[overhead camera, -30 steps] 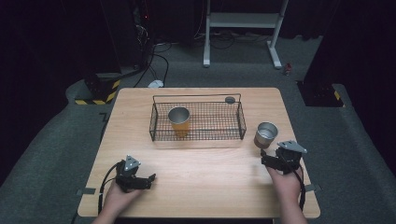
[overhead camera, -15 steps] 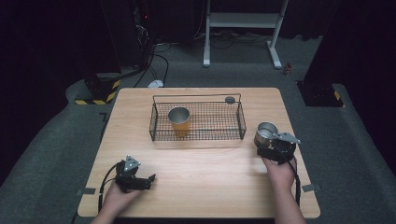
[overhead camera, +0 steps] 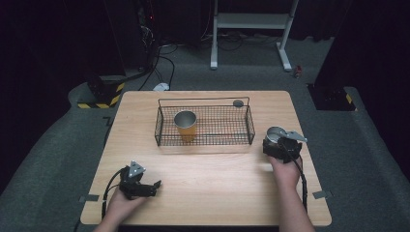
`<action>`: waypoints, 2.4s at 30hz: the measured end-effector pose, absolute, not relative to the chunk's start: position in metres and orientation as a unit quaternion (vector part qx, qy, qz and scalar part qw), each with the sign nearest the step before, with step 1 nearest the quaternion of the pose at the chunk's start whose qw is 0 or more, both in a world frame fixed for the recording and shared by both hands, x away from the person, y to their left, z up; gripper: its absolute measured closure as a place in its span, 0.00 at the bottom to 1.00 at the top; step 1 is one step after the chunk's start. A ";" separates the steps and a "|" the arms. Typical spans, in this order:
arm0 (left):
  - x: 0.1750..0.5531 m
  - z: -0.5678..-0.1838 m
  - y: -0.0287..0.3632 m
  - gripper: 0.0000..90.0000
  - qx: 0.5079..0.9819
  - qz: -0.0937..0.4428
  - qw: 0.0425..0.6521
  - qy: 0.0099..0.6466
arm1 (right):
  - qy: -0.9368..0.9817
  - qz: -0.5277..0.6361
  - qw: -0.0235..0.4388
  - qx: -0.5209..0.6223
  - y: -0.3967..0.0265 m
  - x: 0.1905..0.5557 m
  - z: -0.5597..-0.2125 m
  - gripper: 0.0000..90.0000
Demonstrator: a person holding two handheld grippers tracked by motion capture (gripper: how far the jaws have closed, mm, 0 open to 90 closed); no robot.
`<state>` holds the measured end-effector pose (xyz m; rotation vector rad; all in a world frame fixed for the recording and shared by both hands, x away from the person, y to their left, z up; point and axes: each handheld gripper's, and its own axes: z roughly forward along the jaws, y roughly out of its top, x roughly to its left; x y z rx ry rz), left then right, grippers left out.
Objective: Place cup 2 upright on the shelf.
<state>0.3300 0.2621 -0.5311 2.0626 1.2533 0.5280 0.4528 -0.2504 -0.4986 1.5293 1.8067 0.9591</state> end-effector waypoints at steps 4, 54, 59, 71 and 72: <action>0.330 -0.531 0.262 0.00 0.788 0.202 0.329 0.479 | 0.663 0.366 0.284 0.588 -0.254 0.455 -0.501 0.10; 0.330 -0.531 0.262 0.00 0.791 0.198 0.329 0.475 | 0.686 0.368 0.316 0.542 -0.246 0.421 -0.482 0.21; 0.330 -0.531 0.262 0.00 0.792 0.198 0.329 0.475 | 0.689 0.371 0.317 0.537 -0.243 0.415 -0.479 0.21; 0.330 -0.531 0.262 0.00 0.792 0.198 0.330 0.475 | 0.699 0.384 0.310 0.517 -0.227 0.404 -0.474 0.21; 0.330 -0.531 0.262 0.00 0.792 0.198 0.330 0.474 | 0.700 0.385 0.310 0.516 -0.225 0.404 -0.474 0.21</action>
